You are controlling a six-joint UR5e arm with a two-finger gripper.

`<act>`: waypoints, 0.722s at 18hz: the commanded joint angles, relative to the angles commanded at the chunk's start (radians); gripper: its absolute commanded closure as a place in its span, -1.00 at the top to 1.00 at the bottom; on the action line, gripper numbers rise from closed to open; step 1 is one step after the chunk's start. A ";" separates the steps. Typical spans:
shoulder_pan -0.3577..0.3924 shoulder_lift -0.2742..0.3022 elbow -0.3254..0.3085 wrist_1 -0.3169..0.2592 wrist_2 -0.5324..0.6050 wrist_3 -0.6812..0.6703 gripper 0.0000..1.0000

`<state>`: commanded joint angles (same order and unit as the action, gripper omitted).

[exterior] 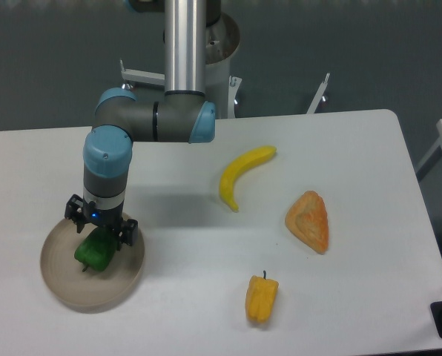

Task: Pick up the green pepper from the plate
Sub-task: 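Lower the gripper around the green pepper and close on it, then lift the green pepper off the plate and carry it toward the banana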

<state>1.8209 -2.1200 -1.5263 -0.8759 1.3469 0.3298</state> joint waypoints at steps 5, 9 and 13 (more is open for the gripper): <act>-0.002 0.009 0.003 0.000 0.000 0.008 -0.35; 0.006 0.018 0.021 -0.002 0.000 0.012 -0.38; 0.081 0.067 0.044 -0.015 0.003 0.067 -0.39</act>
<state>1.9019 -2.0526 -1.4819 -0.8912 1.3499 0.3971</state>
